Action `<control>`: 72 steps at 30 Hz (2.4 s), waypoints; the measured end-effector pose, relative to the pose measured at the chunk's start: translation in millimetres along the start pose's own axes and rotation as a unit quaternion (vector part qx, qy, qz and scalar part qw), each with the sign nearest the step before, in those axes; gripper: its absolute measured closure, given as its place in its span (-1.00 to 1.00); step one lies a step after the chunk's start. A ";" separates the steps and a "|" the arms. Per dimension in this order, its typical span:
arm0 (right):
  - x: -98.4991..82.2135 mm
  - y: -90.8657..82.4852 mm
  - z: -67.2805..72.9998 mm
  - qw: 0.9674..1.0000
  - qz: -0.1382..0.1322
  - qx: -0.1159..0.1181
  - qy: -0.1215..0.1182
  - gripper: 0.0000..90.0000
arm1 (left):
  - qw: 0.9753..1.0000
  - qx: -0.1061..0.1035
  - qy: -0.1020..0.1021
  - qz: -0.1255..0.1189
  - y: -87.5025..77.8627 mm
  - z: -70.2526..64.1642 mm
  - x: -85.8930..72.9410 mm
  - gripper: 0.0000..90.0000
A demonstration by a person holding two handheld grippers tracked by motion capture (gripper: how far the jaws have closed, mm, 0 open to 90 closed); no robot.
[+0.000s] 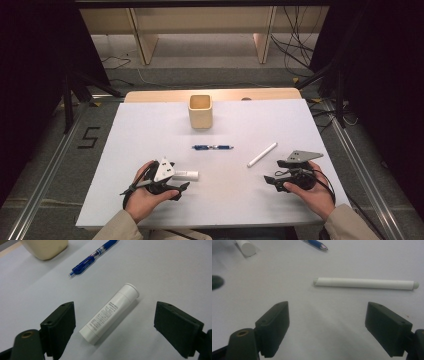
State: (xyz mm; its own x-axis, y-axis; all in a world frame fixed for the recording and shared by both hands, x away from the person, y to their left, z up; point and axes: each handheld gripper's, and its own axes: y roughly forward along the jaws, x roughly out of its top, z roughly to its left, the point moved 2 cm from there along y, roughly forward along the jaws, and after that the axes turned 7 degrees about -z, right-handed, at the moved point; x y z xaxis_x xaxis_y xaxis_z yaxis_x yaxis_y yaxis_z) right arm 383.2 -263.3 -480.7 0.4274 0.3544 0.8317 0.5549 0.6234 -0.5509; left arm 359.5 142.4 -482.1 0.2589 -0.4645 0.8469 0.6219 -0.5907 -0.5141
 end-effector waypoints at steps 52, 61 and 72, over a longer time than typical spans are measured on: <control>-2.4 -3.7 -0.4 1.000 0.000 -0.002 -0.006 -0.56 | 0.999 0.005 0.028 0.020 2.9 1.8 6.2 -0.33; -2.5 -1.4 0.9 1.000 0.005 -0.002 -0.008 -0.56 | 0.999 -0.005 0.029 0.023 8.6 2.4 10.5 -0.27; -2.6 -1.7 -0.1 1.000 0.007 -0.005 -0.009 -0.55 | 0.999 -0.006 0.030 0.018 11.2 0.7 16.9 -0.23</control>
State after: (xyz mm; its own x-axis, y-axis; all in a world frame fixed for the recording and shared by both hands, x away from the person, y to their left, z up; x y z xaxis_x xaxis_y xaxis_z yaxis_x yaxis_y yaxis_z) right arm 381.2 -265.4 -481.9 0.4231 0.3757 0.8245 0.5559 0.6110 -0.5636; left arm 371.3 128.4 -473.4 0.2367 -0.5239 0.8182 0.6045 -0.5798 -0.5462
